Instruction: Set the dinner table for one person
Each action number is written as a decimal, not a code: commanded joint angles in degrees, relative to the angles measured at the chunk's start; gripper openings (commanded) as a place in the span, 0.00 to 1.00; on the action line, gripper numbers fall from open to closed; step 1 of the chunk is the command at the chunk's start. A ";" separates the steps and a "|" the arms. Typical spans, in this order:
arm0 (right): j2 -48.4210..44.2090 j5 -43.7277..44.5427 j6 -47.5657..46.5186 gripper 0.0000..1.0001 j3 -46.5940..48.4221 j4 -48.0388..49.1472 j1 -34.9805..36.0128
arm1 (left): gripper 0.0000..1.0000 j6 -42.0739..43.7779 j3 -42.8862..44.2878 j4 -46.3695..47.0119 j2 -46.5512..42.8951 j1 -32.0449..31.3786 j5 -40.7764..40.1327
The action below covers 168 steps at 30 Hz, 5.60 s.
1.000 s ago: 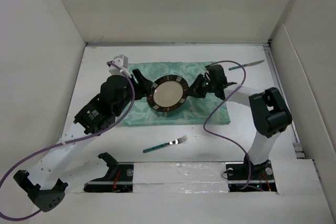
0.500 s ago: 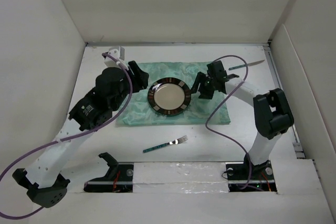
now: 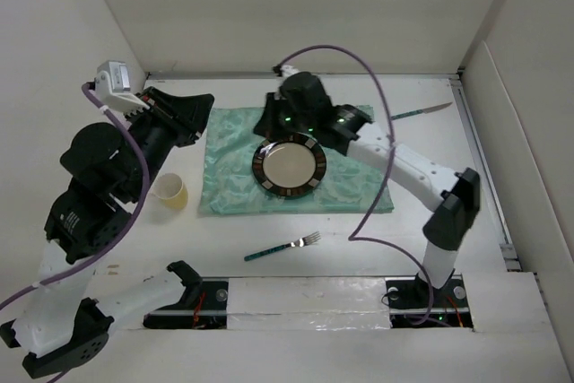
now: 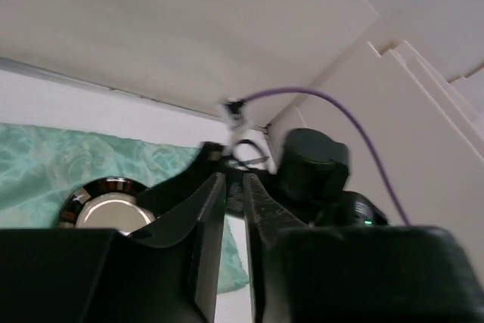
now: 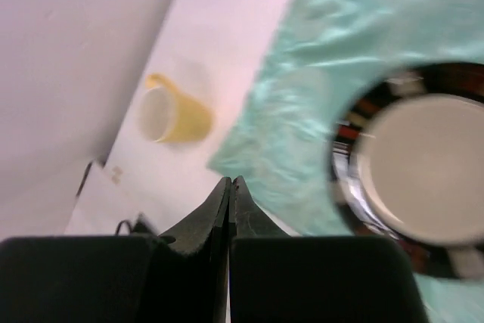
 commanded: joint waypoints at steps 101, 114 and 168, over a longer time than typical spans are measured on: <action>25.51 14.30 -7.46 0.00 18.08 -15.58 -35.71 | 0.55 6.58 -43.32 4.76 17.26 -14.11 20.08; 21.47 9.47 -5.62 0.55 18.08 -15.41 -36.24 | 0.56 4.12 -40.69 -3.65 24.73 -15.17 21.93; -30.12 -15.67 -0.16 0.10 -11.79 -1.61 -42.31 | 0.00 6.40 -12.03 -13.00 31.07 -0.64 11.29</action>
